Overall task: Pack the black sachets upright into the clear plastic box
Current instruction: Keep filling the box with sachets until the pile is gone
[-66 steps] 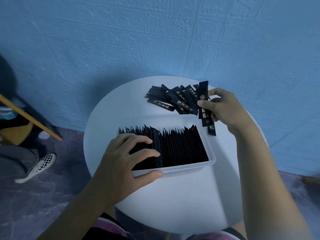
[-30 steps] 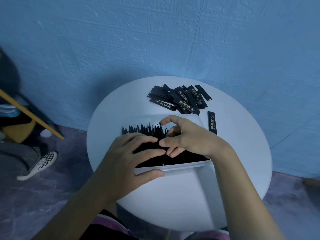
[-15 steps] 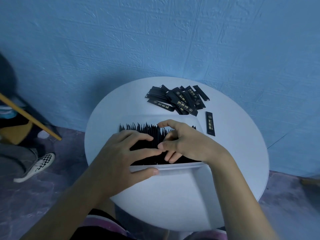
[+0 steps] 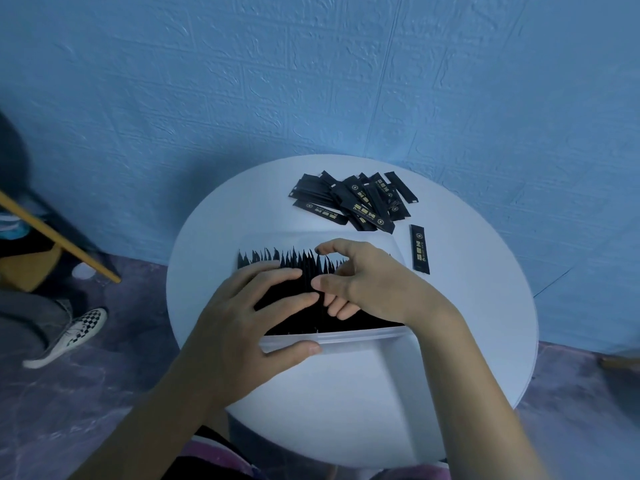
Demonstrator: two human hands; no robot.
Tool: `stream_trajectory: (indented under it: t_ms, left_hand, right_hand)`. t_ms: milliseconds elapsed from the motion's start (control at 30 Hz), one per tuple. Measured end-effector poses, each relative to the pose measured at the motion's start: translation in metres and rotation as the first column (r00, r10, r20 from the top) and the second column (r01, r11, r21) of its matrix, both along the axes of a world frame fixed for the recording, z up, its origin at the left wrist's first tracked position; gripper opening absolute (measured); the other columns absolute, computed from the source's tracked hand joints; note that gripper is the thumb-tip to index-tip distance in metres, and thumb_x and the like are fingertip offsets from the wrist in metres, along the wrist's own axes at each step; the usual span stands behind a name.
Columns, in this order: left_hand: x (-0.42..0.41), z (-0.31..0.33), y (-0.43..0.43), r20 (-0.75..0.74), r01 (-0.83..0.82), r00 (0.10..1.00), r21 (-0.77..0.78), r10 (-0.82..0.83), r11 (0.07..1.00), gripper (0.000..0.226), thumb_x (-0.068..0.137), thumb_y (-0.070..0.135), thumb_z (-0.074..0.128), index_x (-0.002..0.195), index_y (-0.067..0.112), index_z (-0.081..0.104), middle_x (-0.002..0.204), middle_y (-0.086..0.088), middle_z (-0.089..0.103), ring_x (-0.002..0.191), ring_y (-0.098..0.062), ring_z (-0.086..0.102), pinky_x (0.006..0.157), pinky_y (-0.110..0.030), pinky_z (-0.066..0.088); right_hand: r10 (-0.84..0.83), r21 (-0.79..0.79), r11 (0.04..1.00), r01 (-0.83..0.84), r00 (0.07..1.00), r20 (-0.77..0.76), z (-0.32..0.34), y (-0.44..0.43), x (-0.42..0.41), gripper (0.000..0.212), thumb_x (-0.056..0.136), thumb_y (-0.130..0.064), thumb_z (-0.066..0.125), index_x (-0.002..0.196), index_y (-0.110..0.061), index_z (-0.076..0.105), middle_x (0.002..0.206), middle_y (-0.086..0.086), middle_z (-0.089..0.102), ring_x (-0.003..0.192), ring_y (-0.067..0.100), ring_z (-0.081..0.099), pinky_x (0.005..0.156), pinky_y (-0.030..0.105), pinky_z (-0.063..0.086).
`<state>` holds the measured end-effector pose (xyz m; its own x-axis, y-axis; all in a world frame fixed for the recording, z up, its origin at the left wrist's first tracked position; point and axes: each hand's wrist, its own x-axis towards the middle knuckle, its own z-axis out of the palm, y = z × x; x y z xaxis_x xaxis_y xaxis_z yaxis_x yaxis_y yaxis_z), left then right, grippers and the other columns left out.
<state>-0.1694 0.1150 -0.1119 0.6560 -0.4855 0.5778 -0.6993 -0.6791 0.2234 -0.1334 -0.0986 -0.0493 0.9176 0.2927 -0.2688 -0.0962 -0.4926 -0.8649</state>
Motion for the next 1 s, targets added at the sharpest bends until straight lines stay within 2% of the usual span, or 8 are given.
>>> stream_trajectory:
  t_ms: [100,233,300,467,600,733,867,1000]
  left_hand:
    - [0.0012,0.0002,-0.0007,-0.002,-0.008,1.0,-0.01,0.008,1.0,0.053,0.089,0.062,0.06,0.119,0.021,0.073,0.126,0.002,0.063,0.117,-0.024,0.057,0.096,-0.044,0.05]
    - [0.0017,0.0005,0.0,0.002,-0.018,1.0,-0.023,0.018,1.0,0.053,0.087,0.063,0.061,0.117,0.021,0.073,0.123,0.003,0.064,0.111,-0.022,0.057,0.092,-0.043,0.05]
    - [0.0018,-0.0006,-0.0001,0.017,-0.023,1.0,-0.024,0.024,0.999,0.053,0.088,0.064,0.06,0.116,0.021,0.074,0.122,0.002,0.064,0.11,-0.022,0.057,0.093,-0.044,0.049]
    - [0.0011,-0.0029,-0.0013,0.069,-0.06,0.996,-0.006,0.061,0.998,0.05,0.085,0.061,0.065,0.115,0.021,0.075,0.123,-0.003,0.065,0.119,-0.03,0.057,0.106,-0.058,0.04]
    - [-0.001,-0.0026,-0.0004,0.03,-0.065,0.997,-0.032,0.066,0.997,0.051,0.084,0.061,0.065,0.115,0.022,0.074,0.123,-0.001,0.065,0.117,-0.026,0.058,0.104,-0.052,0.045]
    - [-0.0006,-0.0022,-0.0013,0.007,-0.076,0.997,-0.049,0.076,0.996,0.052,0.083,0.064,0.064,0.114,0.024,0.075,0.122,0.001,0.065,0.115,-0.025,0.058,0.1,-0.049,0.048]
    - [-0.0006,-0.0023,-0.0026,0.015,-0.066,0.998,-0.065,0.067,0.996,0.051,0.083,0.062,0.065,0.112,0.021,0.076,0.12,-0.001,0.065,0.114,-0.025,0.058,0.1,-0.047,0.048]
    - [-0.0007,-0.0039,-0.0029,0.023,-0.051,0.998,-0.073,0.053,0.996,0.05,0.081,0.059,0.069,0.112,0.019,0.075,0.121,-0.001,0.064,0.116,-0.026,0.055,0.101,-0.045,0.046]
  right_hand:
    - [0.01,-0.005,1.0,-0.01,1.0,0.002,0.0001,0.0026,-0.0004,0.055,0.095,-0.02,0.068,0.144,-0.02,0.045,0.076,0.007,0.072,0.067,0.021,0.073,0.07,0.031,0.062]
    - [-0.011,0.027,1.0,0.01,1.0,0.009,-0.0004,0.0046,0.0005,0.049,0.095,-0.017,0.067,0.141,-0.02,0.048,0.074,0.005,0.07,0.067,0.022,0.073,0.076,0.037,0.063]
    - [-0.025,0.015,1.0,0.024,0.999,0.029,-0.0026,0.0051,0.0009,0.047,0.095,-0.018,0.066,0.139,-0.02,0.05,0.072,0.003,0.07,0.067,0.021,0.073,0.077,0.038,0.063]
    - [0.005,-0.098,0.995,0.0,0.998,0.055,-0.0003,0.0036,-0.0023,0.055,0.094,-0.026,0.067,0.145,-0.024,0.046,0.078,0.003,0.074,0.069,0.019,0.074,0.081,0.037,0.062]
    - [0.008,-0.121,0.993,0.001,0.998,0.068,-0.0023,0.0046,-0.0047,0.055,0.096,-0.023,0.065,0.146,-0.022,0.044,0.079,0.002,0.075,0.069,0.018,0.075,0.083,0.038,0.061]
    - [-0.012,-0.044,0.999,0.014,0.999,0.043,-0.0062,0.0017,-0.0037,0.056,0.095,-0.019,0.066,0.147,-0.018,0.045,0.079,0.004,0.074,0.072,0.019,0.075,0.084,0.039,0.061]
    - [-0.027,0.004,1.0,0.027,1.0,0.006,-0.006,0.0009,-0.0031,0.056,0.095,-0.017,0.068,0.147,-0.013,0.047,0.08,0.007,0.073,0.072,0.019,0.074,0.078,0.034,0.063]
    - [-0.021,-0.026,0.999,0.021,1.0,-0.018,-0.0045,0.0033,-0.0048,0.049,0.096,-0.021,0.065,0.142,-0.011,0.049,0.075,0.006,0.074,0.07,0.019,0.075,0.075,0.032,0.063]
